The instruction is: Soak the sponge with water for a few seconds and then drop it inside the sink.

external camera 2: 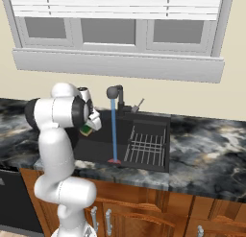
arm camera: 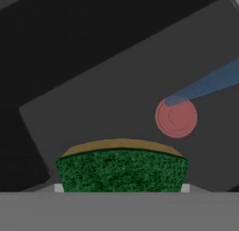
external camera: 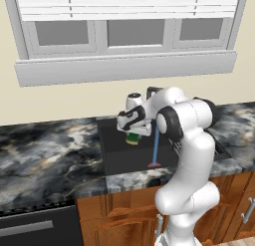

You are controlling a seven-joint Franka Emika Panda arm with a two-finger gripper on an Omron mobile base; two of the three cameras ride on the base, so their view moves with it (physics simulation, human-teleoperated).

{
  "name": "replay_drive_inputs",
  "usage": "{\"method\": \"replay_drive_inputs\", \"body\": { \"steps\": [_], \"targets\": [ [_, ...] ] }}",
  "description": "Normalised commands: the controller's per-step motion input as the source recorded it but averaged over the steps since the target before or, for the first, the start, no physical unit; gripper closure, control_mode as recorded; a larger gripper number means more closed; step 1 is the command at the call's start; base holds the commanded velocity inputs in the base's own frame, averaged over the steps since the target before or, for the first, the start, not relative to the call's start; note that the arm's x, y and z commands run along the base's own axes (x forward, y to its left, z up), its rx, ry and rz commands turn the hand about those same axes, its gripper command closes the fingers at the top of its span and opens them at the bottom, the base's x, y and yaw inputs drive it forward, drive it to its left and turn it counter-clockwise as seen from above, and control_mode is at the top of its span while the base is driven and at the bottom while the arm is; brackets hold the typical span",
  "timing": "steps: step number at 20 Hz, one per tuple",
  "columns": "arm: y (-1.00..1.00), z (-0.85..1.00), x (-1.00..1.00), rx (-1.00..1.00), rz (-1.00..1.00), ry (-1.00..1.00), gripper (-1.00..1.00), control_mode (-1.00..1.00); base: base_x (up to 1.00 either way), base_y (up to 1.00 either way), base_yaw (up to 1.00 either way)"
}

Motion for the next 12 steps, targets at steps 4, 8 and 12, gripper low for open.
{"method": "replay_drive_inputs", "body": {
  "steps": [4,8,12],
  "targets": [
    [0.0,-0.49,0.06,0.0,-0.07,0.06,1.0,-1.0,0.0,0.0,0.0],
    [0.0,-0.48,0.18,0.0,-0.06,0.0,1.0,-1.0,0.0,0.0,0.0],
    [0.0,-0.4,0.16,0.0,-0.06,0.0,1.0,-1.0,0.0,0.0,0.0]
  ]
}}
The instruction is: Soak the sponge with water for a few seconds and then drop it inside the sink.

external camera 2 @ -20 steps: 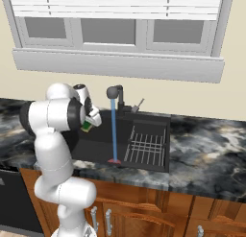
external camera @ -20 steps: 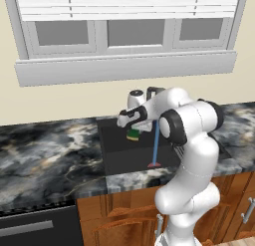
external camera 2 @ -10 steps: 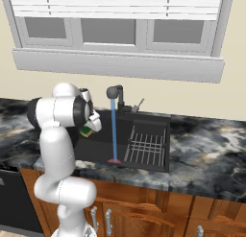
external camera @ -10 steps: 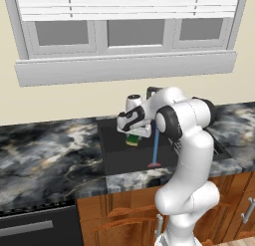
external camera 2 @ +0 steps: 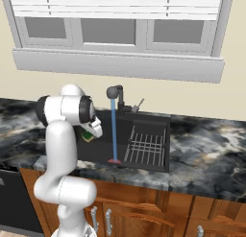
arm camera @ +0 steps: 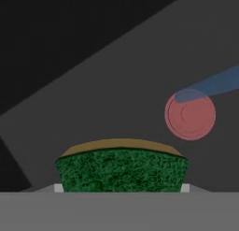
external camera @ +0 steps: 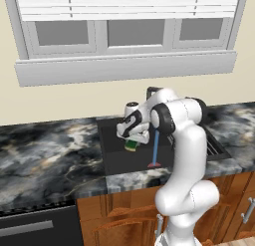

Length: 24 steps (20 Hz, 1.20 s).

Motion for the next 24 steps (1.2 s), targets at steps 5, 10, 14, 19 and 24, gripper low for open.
{"method": "replay_drive_inputs", "body": {
  "steps": [5,10,14,19,24],
  "targets": [
    [0.0,-0.34,0.19,0.0,-0.06,0.0,1.0,-1.0,0.0,0.0,0.0],
    [0.0,-0.33,0.3,-0.01,-0.04,0.0,1.0,-1.0,0.0,0.0,0.0],
    [0.0,-0.21,0.39,-0.01,-0.02,0.0,1.0,-1.0,0.0,0.0,0.0],
    [0.01,-0.12,0.21,0.0,-0.01,0.0,1.0,-1.0,0.0,0.0,0.0],
    [0.01,-0.23,0.1,0.0,-0.01,0.03,1.0,-1.0,0.0,0.0,0.0]
  ]
}}
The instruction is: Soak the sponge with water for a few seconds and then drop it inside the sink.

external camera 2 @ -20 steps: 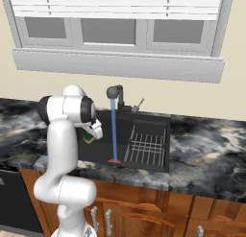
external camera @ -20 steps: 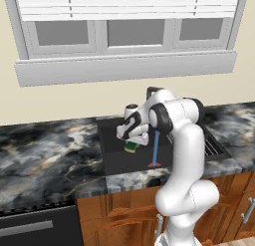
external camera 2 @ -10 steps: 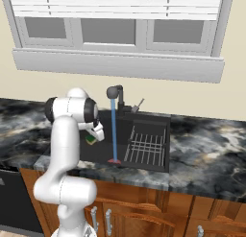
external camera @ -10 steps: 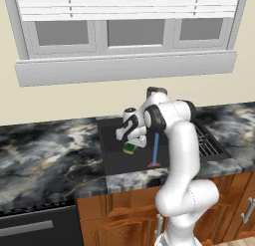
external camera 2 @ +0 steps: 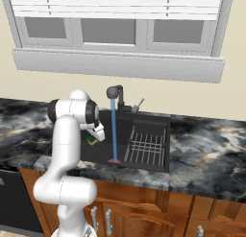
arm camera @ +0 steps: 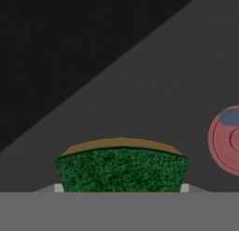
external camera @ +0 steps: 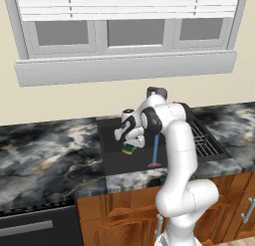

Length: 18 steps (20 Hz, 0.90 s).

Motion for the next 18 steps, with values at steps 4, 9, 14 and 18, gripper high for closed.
{"method": "replay_drive_inputs", "body": {
  "steps": [4,9,14,18],
  "targets": [
    [0.01,-0.31,0.09,0.0,-0.01,0.03,1.0,-1.0,0.0,0.0,0.0],
    [0.0,-0.35,0.08,0.0,-0.02,0.03,1.0,-1.0,0.0,0.0,0.0],
    [0.03,-0.34,0.01,0.0,-0.02,0.05,1.0,-1.0,0.0,0.0,0.0],
    [0.0,-0.3,0.0,0.0,-0.02,0.06,1.0,-1.0,0.0,0.0,0.0]
  ]
}}
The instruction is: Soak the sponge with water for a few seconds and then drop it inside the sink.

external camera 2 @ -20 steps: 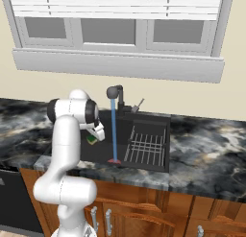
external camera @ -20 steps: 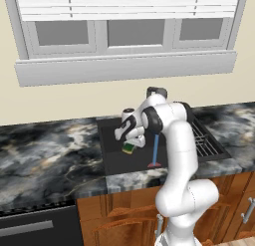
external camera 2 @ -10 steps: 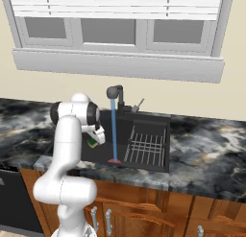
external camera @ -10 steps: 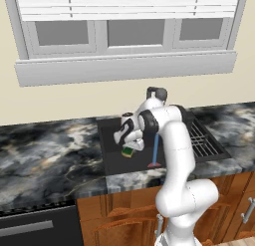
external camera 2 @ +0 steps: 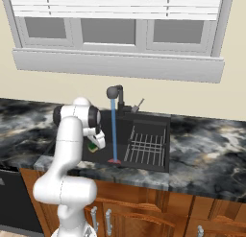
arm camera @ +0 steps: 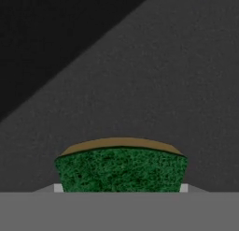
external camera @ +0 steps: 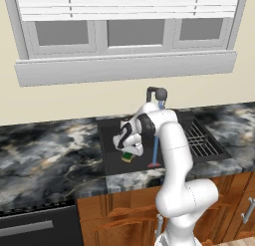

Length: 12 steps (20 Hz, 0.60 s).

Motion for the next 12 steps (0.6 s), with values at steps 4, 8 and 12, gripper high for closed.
{"method": "replay_drive_inputs", "body": {
  "steps": [4,8,12],
  "targets": [
    [0.0,-0.25,0.01,0.0,-0.01,0.07,1.0,-1.0,0.0,0.0,0.0],
    [0.01,0.0,0.0,0.0,0.0,0.0,1.0,-1.0,0.0,0.0,0.0],
    [0.0,0.0,0.0,0.0,0.0,0.0,1.0,-1.0,0.0,0.0,0.0]
  ]
}}
